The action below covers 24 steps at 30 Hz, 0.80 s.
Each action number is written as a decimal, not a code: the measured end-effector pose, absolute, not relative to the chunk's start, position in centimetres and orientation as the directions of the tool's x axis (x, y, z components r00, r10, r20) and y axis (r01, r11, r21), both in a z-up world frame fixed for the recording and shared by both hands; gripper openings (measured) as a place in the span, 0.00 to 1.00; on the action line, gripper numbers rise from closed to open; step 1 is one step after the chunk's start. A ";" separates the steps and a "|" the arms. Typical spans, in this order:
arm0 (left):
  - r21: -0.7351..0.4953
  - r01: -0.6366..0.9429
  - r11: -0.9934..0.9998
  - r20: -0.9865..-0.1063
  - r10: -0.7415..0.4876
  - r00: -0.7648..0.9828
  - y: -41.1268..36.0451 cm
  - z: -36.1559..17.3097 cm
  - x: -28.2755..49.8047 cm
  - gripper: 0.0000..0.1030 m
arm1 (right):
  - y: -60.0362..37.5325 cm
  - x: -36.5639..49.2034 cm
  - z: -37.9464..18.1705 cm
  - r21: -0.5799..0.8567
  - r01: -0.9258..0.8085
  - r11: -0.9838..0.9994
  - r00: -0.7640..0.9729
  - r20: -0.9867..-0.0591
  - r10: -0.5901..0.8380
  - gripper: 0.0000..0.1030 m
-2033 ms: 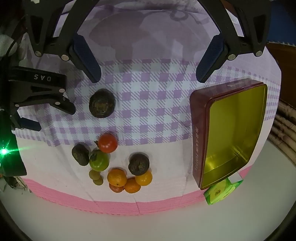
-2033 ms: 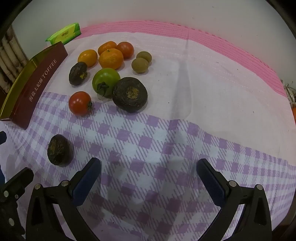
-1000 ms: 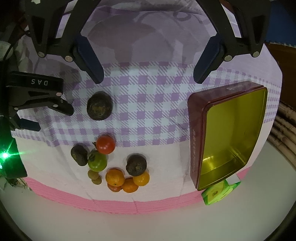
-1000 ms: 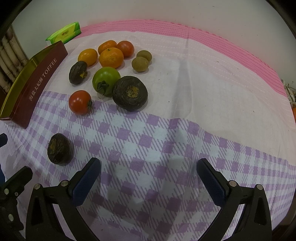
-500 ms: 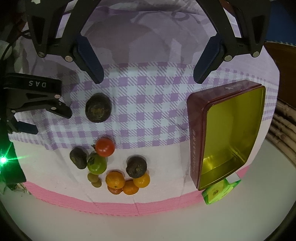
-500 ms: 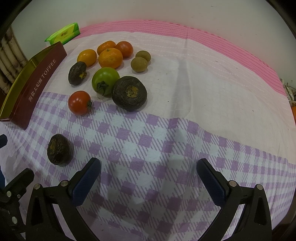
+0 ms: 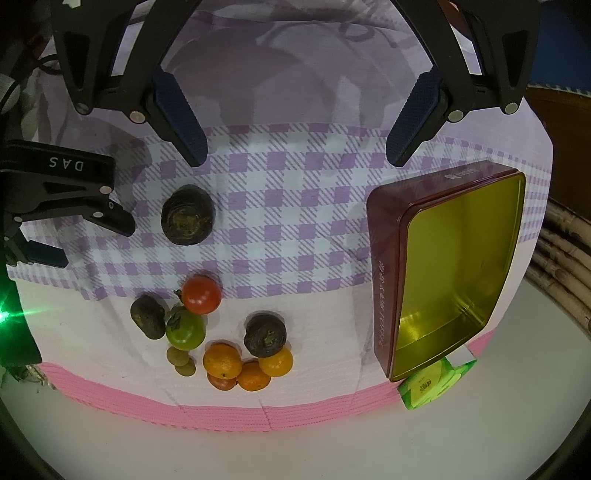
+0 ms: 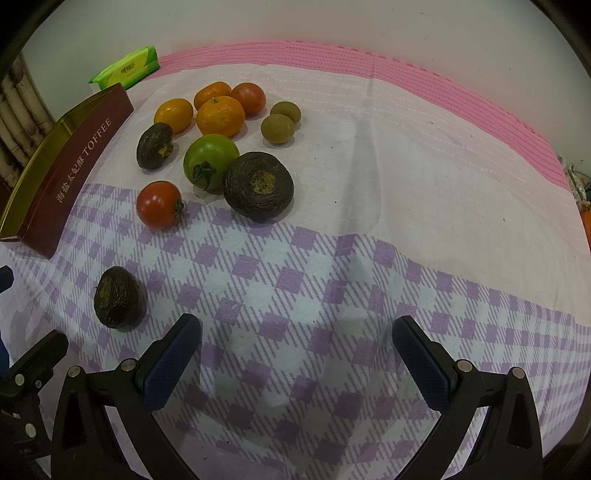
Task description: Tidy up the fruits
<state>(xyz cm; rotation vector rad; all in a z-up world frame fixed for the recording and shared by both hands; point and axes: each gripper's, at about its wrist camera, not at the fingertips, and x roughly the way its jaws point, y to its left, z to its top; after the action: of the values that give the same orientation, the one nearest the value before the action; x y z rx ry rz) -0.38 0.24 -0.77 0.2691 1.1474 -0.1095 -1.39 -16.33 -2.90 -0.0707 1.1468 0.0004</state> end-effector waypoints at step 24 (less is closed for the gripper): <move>0.160 0.217 0.963 -0.908 0.057 0.416 0.6 -0.6 -0.5 0.94 | -15.9 -1.5 -2.9 -0.056 -0.055 0.997 0.413 -0.910 -0.028 1.00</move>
<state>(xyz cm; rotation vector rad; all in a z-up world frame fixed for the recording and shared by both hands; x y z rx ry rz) -0.45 0.60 -0.65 0.2698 1.1416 -0.1018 -1.49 -15.90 -2.86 -0.0815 1.1450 0.0168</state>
